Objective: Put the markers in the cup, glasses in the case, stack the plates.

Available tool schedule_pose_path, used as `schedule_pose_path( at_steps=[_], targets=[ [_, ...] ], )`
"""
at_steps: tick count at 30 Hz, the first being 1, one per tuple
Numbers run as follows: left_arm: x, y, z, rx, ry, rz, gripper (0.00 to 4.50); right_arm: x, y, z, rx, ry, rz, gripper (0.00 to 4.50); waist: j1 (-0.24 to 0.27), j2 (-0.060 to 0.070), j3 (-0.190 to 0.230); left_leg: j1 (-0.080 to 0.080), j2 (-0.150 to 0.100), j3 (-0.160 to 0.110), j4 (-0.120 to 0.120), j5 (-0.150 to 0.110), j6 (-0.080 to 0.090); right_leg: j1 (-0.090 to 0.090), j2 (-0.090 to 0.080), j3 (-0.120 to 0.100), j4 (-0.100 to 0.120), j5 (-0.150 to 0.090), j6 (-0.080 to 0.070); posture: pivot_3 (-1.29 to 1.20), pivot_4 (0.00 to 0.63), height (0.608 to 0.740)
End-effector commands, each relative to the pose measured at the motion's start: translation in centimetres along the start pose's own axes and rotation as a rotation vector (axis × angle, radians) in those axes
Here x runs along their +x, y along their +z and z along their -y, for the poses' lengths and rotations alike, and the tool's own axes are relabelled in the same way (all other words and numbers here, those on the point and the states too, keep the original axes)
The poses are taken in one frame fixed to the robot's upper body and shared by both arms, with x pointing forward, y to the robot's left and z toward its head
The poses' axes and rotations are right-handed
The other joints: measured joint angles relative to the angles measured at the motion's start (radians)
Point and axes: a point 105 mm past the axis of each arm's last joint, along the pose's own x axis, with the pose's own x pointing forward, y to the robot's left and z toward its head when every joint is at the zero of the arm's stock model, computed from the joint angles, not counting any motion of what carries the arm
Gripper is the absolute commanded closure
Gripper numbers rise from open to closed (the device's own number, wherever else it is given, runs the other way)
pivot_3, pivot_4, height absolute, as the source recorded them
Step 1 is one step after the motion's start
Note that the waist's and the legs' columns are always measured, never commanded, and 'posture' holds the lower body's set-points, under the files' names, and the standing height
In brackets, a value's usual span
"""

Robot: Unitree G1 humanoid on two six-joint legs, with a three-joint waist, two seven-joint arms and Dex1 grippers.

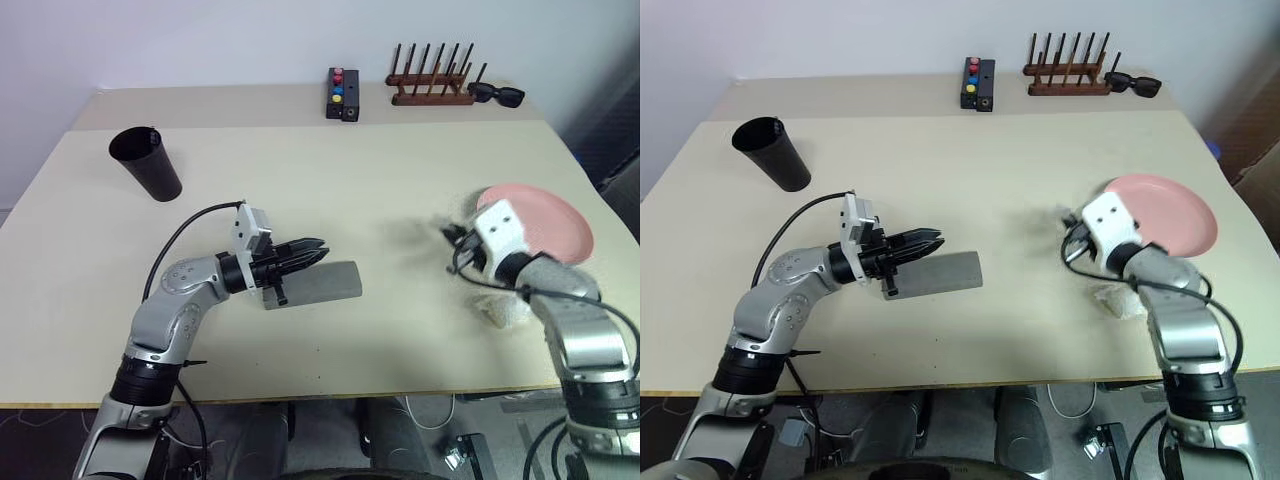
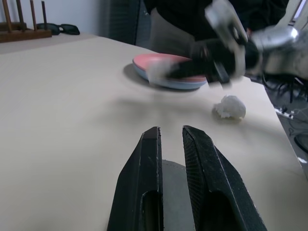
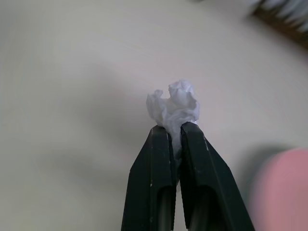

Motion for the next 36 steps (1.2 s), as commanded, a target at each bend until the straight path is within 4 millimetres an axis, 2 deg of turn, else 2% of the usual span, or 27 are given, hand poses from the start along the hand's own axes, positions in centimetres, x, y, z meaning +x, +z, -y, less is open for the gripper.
schedule_pose_path(
  at_steps=[1,4,6,9,13,18,21,23,27,34,36],
  targets=[
    [0.6,1.2,0.2,0.043,-0.018,0.043,3.83,-1.1,-1.6,5.0,-0.058,-0.218,-0.101,4.47,0.007,0.0,0.0,0.0,0.0,0.0,0.0,0.0,0.0,0.0,0.0,0.0,0.0,0.0,0.0,0.0,0.15,0.739],
    [1.2,1.7,0.2,0.072,-0.026,0.046,3.83,-2.0,-4.6,7.2,-0.018,-0.316,-0.214,4.47,0.013,0.0,0.0,-0.001,0.0,0.0,0.0,0.0,0.0,0.0,0.0,0.0,-0.002,0.0,0.0,0.0,0.15,0.739],
    [1.5,1.9,0.3,0.078,-0.033,0.049,3.83,-2.3,-5.6,7.4,0.011,-0.32,-0.242,4.47,0.014,0.0,0.0,-0.001,0.0,0.0,0.0,0.0,0.0,0.0,0.0,0.0,-0.002,0.0,0.0,0.0,0.15,0.739],
    [1.8,1.9,0.7,0.074,-0.052,0.053,3.83,-2.5,-6.0,7.2,0.014,-0.309,-0.248,3.48,0.004,0.001,0.0,-0.001,0.0,0.001,0.0,0.0,0.0,0.0,0.0,0.0,-0.002,0.0,0.0,0.0,0.15,0.739],
    [2.0,1.6,1.0,0.059,-0.067,0.047,3.83,-3.4,-5.3,7.7,-0.029,-0.299,-0.215,1.57,-0.004,0.001,0.0,0.0,0.0,0.001,-0.001,0.0,0.0,0.0,0.0,0.0,-0.002,0.0,0.0,0.0,0.15,0.739],
    [2.1,1.0,1.0,0.051,-0.081,0.027,3.83,-5.5,-3.3,8.3,-0.027,-0.227,-0.1,1.57,-0.002,0.001,0.0,0.0,0.0,0.001,0.0,0.0,0.0,0.0,0.0,0.0,-0.002,0.001,0.001,0.0,0.15,0.739],
    [2.5,0.9,1.2,0.042,-0.109,0.028,3.83,-7.0,-1.8,5.4,0.038,-0.041,0.002,1.57,0.0,0.001,0.0,0.0,0.0,0.0,0.0,0.0,0.001,0.001,0.0,0.0,-0.002,0.001,0.002,0.0,0.15,0.739],
    [2.7,0.9,1.4,0.035,-0.125,0.03,3.83,-8.2,-1.6,3.2,0.092,0.081,0.019,1.57,0.0,0.001,0.0,0.0,0.0,0.0,-0.001,-0.001,0.001,0.002,0.0,0.0,-0.002,0.001,0.003,0.0,0.15,0.739],
    [2.9,0.8,1.7,0.024,-0.162,0.024,3.83,-10.7,-4.1,-1.5,0.132,0.281,-0.101,1.57,0.002,0.001,0.0,0.0,0.0,0.0,0.0,-0.001,0.002,0.003,0.0,-0.001,-0.003,0.0,0.001,0.0,0.15,0.739],
    [3.3,0.8,1.8,0.027,-0.185,0.026,3.83,-11.5,-7.6,-3.9,0.147,0.3,-0.233,1.57,0.0,0.001,0.0,0.001,0.0,0.001,0.0,-0.001,0.002,0.005,0.0,0.0,-0.006,0.0,0.002,0.0,0.15,0.739],
    [3.3,0.8,1.8,0.028,-0.185,0.025,3.83,-11.1,-8.5,-3.8,0.131,0.26,-0.258,1.57,0.001,0.001,0.0,0.001,0.0,0.001,0.0,-0.001,0.002,0.005,0.0,-0.001,-0.007,0.001,0.001,0.0,0.15,0.739]
  ],
)
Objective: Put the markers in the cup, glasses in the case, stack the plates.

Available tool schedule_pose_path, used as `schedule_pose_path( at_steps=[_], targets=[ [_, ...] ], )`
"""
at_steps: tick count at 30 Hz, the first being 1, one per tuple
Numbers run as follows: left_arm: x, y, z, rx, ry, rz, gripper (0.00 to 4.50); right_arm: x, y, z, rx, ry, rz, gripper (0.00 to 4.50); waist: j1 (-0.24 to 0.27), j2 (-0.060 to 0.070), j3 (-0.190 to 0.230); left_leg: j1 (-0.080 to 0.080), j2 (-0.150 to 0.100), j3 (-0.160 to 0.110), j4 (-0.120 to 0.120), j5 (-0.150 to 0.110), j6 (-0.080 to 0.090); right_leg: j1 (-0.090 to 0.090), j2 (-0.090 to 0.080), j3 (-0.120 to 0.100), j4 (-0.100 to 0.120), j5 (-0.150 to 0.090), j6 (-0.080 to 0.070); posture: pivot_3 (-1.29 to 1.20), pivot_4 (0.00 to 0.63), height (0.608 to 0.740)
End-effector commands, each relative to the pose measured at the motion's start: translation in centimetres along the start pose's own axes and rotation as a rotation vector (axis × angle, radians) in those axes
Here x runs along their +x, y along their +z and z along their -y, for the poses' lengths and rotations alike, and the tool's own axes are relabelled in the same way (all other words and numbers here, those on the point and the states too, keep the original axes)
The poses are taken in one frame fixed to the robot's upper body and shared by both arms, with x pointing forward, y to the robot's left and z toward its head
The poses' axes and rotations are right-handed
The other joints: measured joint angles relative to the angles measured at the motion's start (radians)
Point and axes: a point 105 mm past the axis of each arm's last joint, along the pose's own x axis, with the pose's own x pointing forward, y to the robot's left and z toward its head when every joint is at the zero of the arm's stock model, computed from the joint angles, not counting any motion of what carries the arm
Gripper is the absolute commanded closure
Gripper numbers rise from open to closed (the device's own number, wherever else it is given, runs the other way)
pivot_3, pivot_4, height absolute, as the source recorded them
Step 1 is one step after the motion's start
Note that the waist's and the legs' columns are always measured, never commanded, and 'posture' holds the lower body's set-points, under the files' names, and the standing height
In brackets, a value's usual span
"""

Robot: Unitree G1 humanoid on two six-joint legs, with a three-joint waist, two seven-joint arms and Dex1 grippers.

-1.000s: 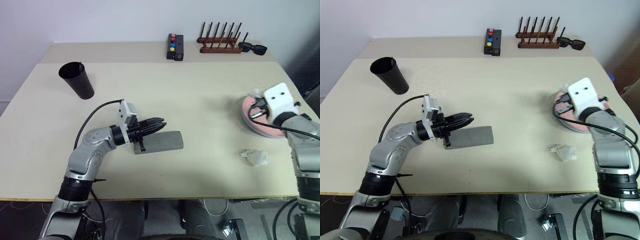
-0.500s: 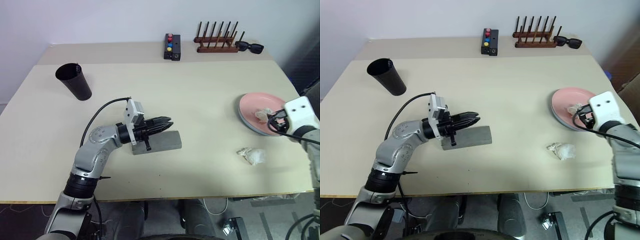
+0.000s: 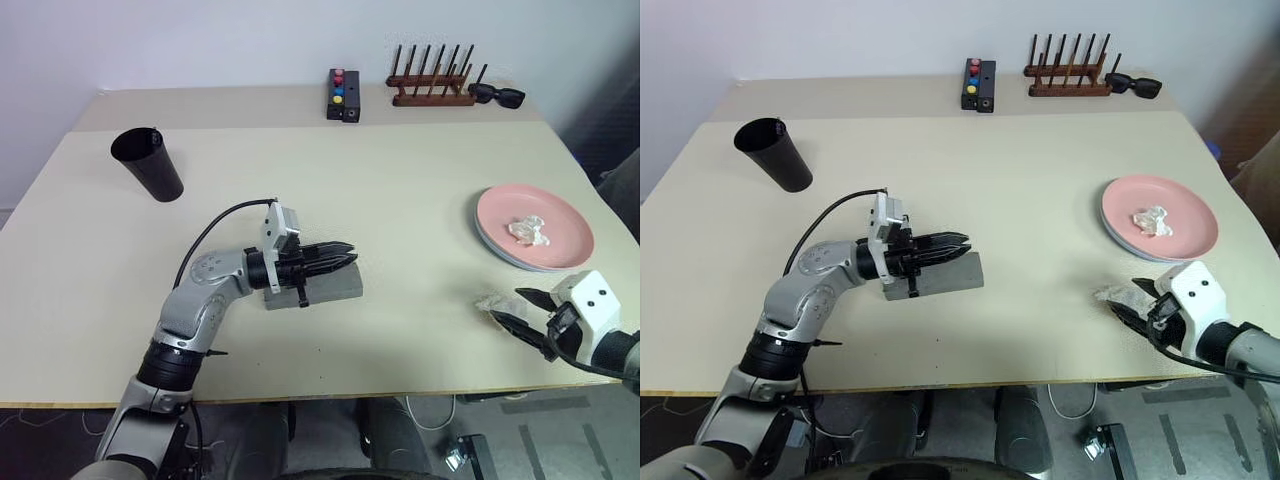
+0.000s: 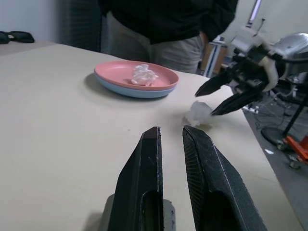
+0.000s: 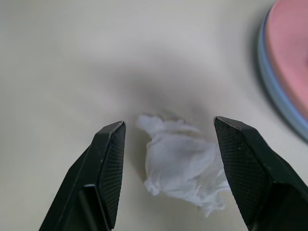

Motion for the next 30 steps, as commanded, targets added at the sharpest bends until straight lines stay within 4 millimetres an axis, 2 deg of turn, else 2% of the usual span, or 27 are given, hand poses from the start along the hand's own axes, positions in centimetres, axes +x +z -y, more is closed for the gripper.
schedule_pose_path(
  at_steps=[1,3,6,10,12,16,18,20,23,29,30],
  targets=[
    [0.3,0.7,0.1,0.03,-0.021,0.016,3.83,0.7,-0.8,0.7,-0.043,-0.073,-0.025,1.57,0.0,0.0,0.0,0.0,0.0,0.0,0.0,0.0,0.0,0.0,0.0,0.0,-0.001,0.0,0.0,0.0,0.15,0.739],
    [0.3,0.7,0.1,0.03,-0.021,0.015,3.83,1.0,-1.5,1.1,-0.067,-0.092,-0.053,1.57,0.001,0.0,0.0,-0.001,0.0,0.0,0.0,0.0,0.0,0.0,0.0,0.0,-0.001,0.001,-0.001,0.0,0.15,0.739],
    [0.1,0.7,0.1,0.03,-0.011,0.013,3.83,1.3,-1.8,1.4,-0.074,-0.104,-0.054,2.38,0.001,0.0,0.0,0.0,0.0,0.0,0.0,0.0,0.0,0.001,0.0,0.0,-0.001,0.0,-0.001,0.0,0.15,0.739],
    [0.0,0.6,0.0,0.03,-0.003,0.012,3.83,1.3,-1.2,1.5,-0.088,-0.095,-0.038,4.44,0.001,0.0,0.0,0.0,0.0,0.0,0.0,0.0,0.0,0.001,0.0,0.0,-0.002,0.001,-0.001,0.0,0.15,0.739],
    [0.0,0.6,0.0,0.029,0.003,0.013,3.83,1.4,-0.6,1.8,-0.106,-0.103,-0.015,4.48,0.001,0.0,0.0,0.0,0.0,0.0,0.0,0.0,0.0,0.001,0.0,0.0,-0.002,0.001,0.0,0.0,0.15,0.739],
    [-0.2,0.6,-0.1,0.033,0.016,0.013,3.83,1.5,4.0,3.7,-0.097,-0.196,0.176,4.48,-0.005,0.0,0.0,0.001,0.0,0.0,0.0,0.0,0.0,0.001,0.0,0.0,-0.002,0.001,0.0,0.0,0.15,0.739],
    [-0.2,0.6,-0.2,0.036,0.02,0.013,3.83,1.6,5.7,5.3,-0.108,-0.274,0.23,4.48,-0.005,0.0,0.0,0.001,0.0,0.0,0.0,0.0,0.0,0.001,0.0,0.0,-0.001,0.001,0.0,0.0,0.15,0.739],
    [-0.3,0.6,-0.2,0.037,0.026,0.013,3.83,1.8,6.7,7.9,-0.101,-0.396,0.24,4.48,-0.001,0.0,0.0,0.001,0.0,0.0,0.0,0.0,0.0,0.002,0.0,0.0,-0.001,0.001,0.0,0.0,0.15,0.739],
    [-0.3,0.7,-0.4,0.04,0.039,0.016,3.83,3.4,7.0,9.9,-0.083,-0.472,0.214,4.48,0.003,0.0,0.0,0.0,-0.001,-0.001,0.0,0.0,0.0,0.002,0.0,0.0,-0.003,0.001,0.0,0.0,0.15,0.739],
    [-0.6,0.7,-0.5,0.05,0.068,0.014,3.83,6.4,5.9,11.8,-0.023,-0.504,0.168,4.48,-0.003,0.0,0.0,0.0,-0.001,-0.001,-0.001,0.0,0.0,0.002,0.0,0.0,-0.003,0.001,0.0,0.0,0.15,0.739],
    [-0.9,0.7,-0.6,0.052,0.078,0.013,3.83,6.6,5.9,12.0,-0.011,-0.501,0.172,3.8,-0.003,0.001,0.0,0.0,-0.001,0.0,-0.001,0.0,0.0,0.002,0.0,0.0,-0.003,0.001,0.0,0.0,0.15,0.739]
  ],
)
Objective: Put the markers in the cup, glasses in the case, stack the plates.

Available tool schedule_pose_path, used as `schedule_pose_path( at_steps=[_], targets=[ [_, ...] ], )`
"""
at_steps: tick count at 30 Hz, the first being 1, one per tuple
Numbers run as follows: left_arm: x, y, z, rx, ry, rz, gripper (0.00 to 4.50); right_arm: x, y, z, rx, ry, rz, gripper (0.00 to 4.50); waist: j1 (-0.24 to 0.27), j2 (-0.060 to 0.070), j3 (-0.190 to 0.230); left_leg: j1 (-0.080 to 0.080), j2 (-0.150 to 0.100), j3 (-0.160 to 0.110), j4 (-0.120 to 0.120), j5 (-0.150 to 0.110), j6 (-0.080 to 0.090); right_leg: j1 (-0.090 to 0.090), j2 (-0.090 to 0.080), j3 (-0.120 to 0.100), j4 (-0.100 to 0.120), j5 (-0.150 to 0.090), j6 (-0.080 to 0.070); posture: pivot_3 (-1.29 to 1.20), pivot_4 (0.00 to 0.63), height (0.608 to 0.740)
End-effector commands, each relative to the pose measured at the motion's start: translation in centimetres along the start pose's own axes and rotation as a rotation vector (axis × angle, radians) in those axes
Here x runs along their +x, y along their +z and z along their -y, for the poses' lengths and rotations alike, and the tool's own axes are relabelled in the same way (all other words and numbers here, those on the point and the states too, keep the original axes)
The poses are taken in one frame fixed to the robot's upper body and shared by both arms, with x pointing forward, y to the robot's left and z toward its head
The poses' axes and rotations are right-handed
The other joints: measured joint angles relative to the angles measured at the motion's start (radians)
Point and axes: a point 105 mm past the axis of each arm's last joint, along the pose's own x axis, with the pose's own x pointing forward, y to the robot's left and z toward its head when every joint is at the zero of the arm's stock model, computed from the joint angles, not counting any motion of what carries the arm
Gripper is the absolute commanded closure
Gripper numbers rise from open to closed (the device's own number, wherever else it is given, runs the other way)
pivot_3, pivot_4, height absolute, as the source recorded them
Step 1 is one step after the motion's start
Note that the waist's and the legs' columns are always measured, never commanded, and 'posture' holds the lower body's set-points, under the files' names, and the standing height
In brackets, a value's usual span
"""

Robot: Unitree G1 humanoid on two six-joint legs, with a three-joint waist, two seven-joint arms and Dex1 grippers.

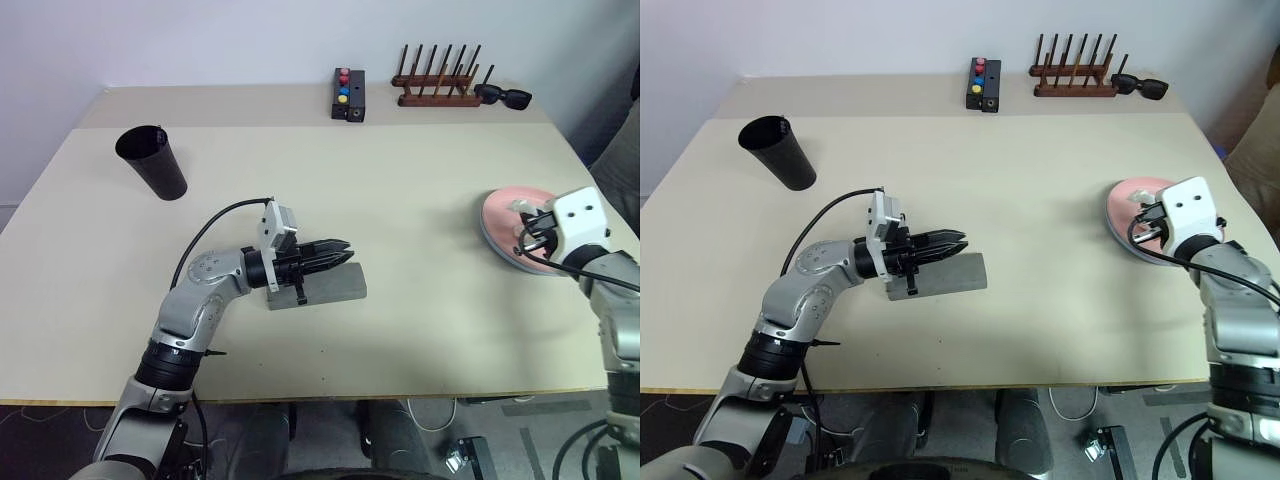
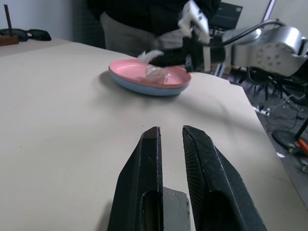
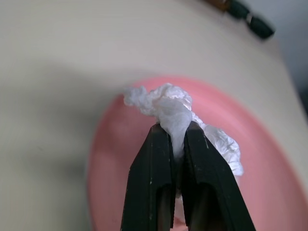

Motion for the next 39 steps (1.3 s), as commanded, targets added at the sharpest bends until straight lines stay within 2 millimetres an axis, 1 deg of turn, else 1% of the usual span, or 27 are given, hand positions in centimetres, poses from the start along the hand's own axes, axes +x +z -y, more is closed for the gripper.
schedule_pose_path(
  at_steps=[1,5,6,8,10,11,13,14,16,18,19,20,21,23,25,30,33,39],
  targets=[
    [-0.5,0.9,0.0,0.048,0.024,0.019,3.83,0.6,0.9,1.1,0.013,-0.035,0.04,3.6,-0.001,0.0,0.0,0.0,0.0,0.0,0.0,0.0,0.0,0.0,0.0,0.0,0.0,0.0,0.0,0.0,0.15,0.739],
    [-1.2,0.9,-0.3,0.059,0.065,0.015,3.83,0.7,1.9,1.2,-0.028,-0.034,0.084,1.58,-0.003,0.001,0.0,0.0,0.0,0.0,0.0,0.0,0.0,0.0,0.0,0.0,0.0,0.0,0.0,0.0,0.15,0.739],
    [-1.4,1.0,-0.6,0.068,0.085,0.015,3.83,0.6,2.4,1.4,-0.046,-0.039,0.106,1.16,-0.002,0.001,0.0,0.001,0.0,0.0,0.0,0.0,0.0,0.0,0.0,0.0,0.0,0.0,0.001,0.0,0.15,0.739],
    [-2.3,1.3,-1.5,0.089,0.139,0.017,3.83,0.3,3.7,1.5,-0.066,-0.022,0.158,1.16,-0.002,0.001,0.0,0.0,0.0,0.0,0.0,0.0,0.0,0.0,0.0,0.0,0.0,0.0,0.001,0.0,0.15,0.739],
    [-3.8,1.8,-2.6,0.117,0.214,0.018,3.83,-0.1,4.9,0.7,-0.091,0.043,0.213,1.16,-0.004,0.001,0.0,0.0,0.0,0.0,0.0,0.0,0.0,0.0,0.0,0.0,0.001,0.0,0.001,0.0,0.15,0.739],
    [-4.2,1.9,-2.9,0.125,0.237,0.017,3.83,-0.2,5.1,0.5,-0.099,0.066,0.228,1.16,-0.006,0.001,0.0,0.001,0.0,0.0,0.0,0.0,0.0,0.0,0.0,0.0,0.001,0.001,0.001,0.0,0.15,0.739],
    [-6.8,2.4,-4.1,0.148,0.345,0.008,3.83,-1.0,6.0,-1.5,-0.101,0.205,0.278,1.16,-0.007,0.001,0.0,0.001,0.0,0.0,-0.001,0.0,0.0,0.0,0.001,0.0,0.001,0.002,0.003,0.0,0.15,0.739],
    [-8.4,2.6,-4.6,0.16,0.405,0.0,3.83,-1.5,6.2,-2.7,-0.096,0.283,0.295,1.16,-0.008,0.001,0.0,0.001,0.001,0.0,-0.001,0.0,0.0,0.0,0.001,0.0,0.0,0.002,0.003,0.0,0.15,0.739],
    [-11.4,2.7,-5.2,0.179,0.516,-0.025,3.83,-2.3,6.3,-4.6,-0.088,0.403,0.31,1.16,-0.008,0.001,0.0,0.002,0.001,0.0,-0.002,0.0,0.0,0.0,0.001,0.0,0.0,0.002,0.004,0.0,0.15,0.739],
    [-13.3,2.5,-5.3,0.189,0.589,-0.048,3.83,-2.8,6.1,-5.5,-0.078,0.467,0.313,1.16,-0.006,0.001,0.0,0.002,0.001,0.0,-0.002,0.0,0.001,0.0,0.001,0.0,0.0,0.002,0.003,0.0,0.15,0.739],
    [-14.0,2.4,-5.3,0.192,0.62,-0.059,3.83,-2.9,5.9,-5.6,-0.07,0.489,0.309,1.16,-0.005,0.001,0.0,0.002,0.001,0.0,-0.002,0.0,0.001,0.0,0.001,0.0,0.0,0.001,0.002,0.0,0.15,0.739],
    [-15.2,2.2,-5.2,0.193,0.657,-0.079,3.83,-2.9,5.7,-5.7,-0.053,0.512,0.309,1.16,-0.001,0.001,0.001,0.002,0.001,0.0,-0.001,0.0,0.001,0.0,0.001,0.0,0.0,0.0,0.001,0.0,0.15,0.739],
    [-16.6,1.7,-4.8,0.196,0.698,-0.114,3.83,-2.9,5.7,-6.0,-0.029,0.537,0.314,1.16,-0.001,0.001,0.0,0.001,0.001,0.0,0.0,0.0,0.001,0.001,0.0,0.0,0.0,0.0,0.001,0.0,0.15,0.739],
    [-18.9,1.3,-3.9,0.196,0.758,-0.159,3.83,-2.9,5.6,-6.7,-0.004,0.573,0.313,1.16,-0.002,0.001,0.001,0.001,0.001,0.0,0.0,0.0,0.001,0.001,0.0,0.0,0.0,0.0,0.0,0.0,0.15,0.739],
    [-19.9,1.3,-3.2,0.187,0.794,-0.162,3.83,-2.8,5.5,-7.0,0.001,0.596,0.308,1.16,-0.002,0.001,0.001,0.001,0.001,0.0,-0.001,-0.001,0.001,0.0,0.0,0.0,0.0,0.0,0.0,0.0,0.15,0.739],
    [-21.3,0.7,-2.4,0.165,0.852,-0.18,3.83,-2.1,5.1,-7.2,0.021,0.614,0.301,1.16,0.002,0.001,0.001,0.001,0.001,0.0,0.0,-0.001,0.0,0.001,0.0,0.0,0.0,0.0,0.0,0.0,0.15,0.739],
    [-21.6,0.4,-2.3,0.158,0.866,-0.187,3.83,-1.7,4.3,-7.1,0.028,0.622,0.289,1.16,0.001,0.001,0.001,0.001,0.001,0.0,-0.001,-0.001,0.0,0.001,0.0,0.0,0.0,0.0,0.0,0.0,0.15,0.739],
    [-21.3,0.4,-2.3,0.16,0.872,-0.185,3.83,-0.7,3.1,-6.7,0.03,0.621,0.293,1.16,-0.002,0.001,0.001,0.001,0.001,0.001,-0.001,-0.001,0.0,0.0,0.0,0.0,0.0,0.0,0.0,0.0,0.15,0.739]
  ],
)
